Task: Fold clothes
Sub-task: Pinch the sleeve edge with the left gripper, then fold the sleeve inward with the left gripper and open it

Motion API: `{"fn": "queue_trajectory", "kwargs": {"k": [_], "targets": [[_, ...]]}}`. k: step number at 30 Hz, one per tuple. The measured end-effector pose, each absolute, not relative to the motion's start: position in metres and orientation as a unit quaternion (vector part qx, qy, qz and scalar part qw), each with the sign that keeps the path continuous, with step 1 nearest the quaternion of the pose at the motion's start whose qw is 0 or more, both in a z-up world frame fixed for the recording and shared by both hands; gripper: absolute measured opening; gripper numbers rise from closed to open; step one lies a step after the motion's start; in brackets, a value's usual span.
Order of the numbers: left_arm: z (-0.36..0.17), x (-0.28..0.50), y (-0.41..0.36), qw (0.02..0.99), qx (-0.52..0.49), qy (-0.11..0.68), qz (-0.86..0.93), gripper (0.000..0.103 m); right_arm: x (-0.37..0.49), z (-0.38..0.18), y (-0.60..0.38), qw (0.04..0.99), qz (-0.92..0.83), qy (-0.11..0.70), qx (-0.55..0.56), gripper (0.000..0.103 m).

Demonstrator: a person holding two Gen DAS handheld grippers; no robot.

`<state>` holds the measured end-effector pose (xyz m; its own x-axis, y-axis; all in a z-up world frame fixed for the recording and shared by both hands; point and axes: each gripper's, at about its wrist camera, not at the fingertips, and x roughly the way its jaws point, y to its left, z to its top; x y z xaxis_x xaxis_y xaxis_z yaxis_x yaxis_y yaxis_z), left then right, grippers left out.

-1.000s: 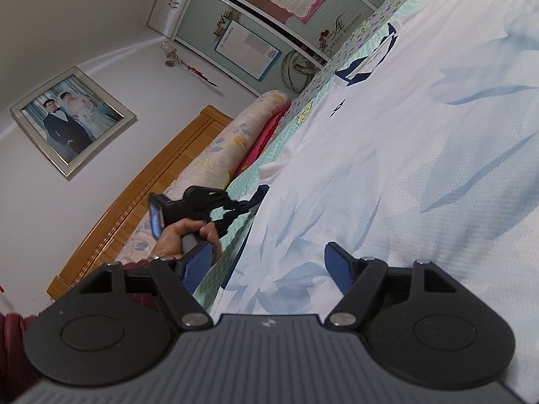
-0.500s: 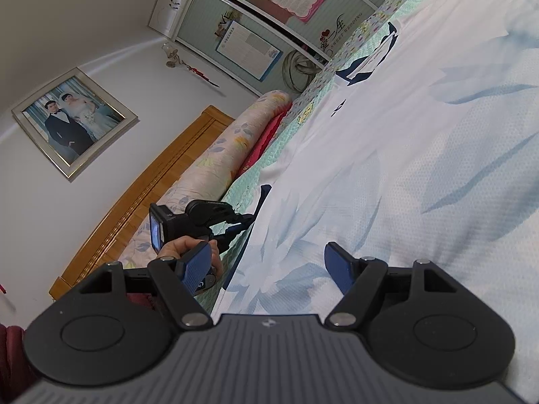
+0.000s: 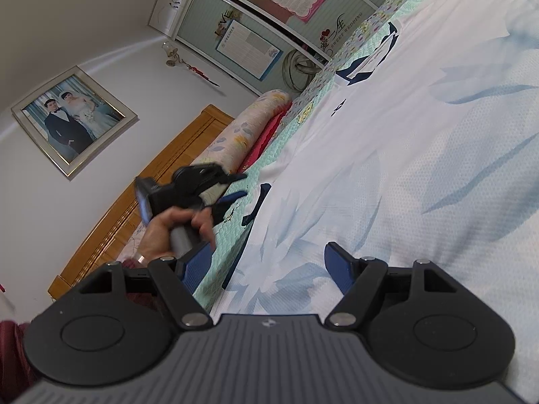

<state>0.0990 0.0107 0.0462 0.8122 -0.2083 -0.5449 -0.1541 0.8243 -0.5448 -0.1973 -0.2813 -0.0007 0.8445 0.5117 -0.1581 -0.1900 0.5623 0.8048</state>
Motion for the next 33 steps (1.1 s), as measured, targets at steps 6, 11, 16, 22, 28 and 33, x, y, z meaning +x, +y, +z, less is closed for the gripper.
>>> {"fn": "queue_trajectory", "kwargs": {"k": [6,11,16,22,28,33], "targets": [[0.042,0.153,0.019,0.901,-0.307,0.305,-0.025,0.032,-0.198,-0.002,-0.283,0.861,0.206,0.188,0.426,0.074],[0.014,0.181,0.036,0.880,-0.290,0.375,-0.014,0.003,-0.197,-0.002,-0.285,0.858,0.209,0.186,0.431,0.074],[0.012,0.156,0.063,0.902,-0.278,0.329,0.046,0.003,-0.197,-0.002,-0.286,0.856,0.211,0.184,0.435,0.074],[0.030,0.137,0.034,0.928,-0.240,0.286,0.005,0.026,-0.197,-0.001,-0.286,0.855,0.212,0.184,0.435,0.074],[0.025,0.140,0.018,0.928,-0.171,0.328,0.035,0.024,-0.198,-0.001,-0.286,0.856,0.212,0.184,0.434,0.074],[0.056,0.097,0.015,0.934,-0.204,0.294,0.000,0.024,-0.198,-0.001,-0.285,0.857,0.211,0.185,0.432,0.074]]}}
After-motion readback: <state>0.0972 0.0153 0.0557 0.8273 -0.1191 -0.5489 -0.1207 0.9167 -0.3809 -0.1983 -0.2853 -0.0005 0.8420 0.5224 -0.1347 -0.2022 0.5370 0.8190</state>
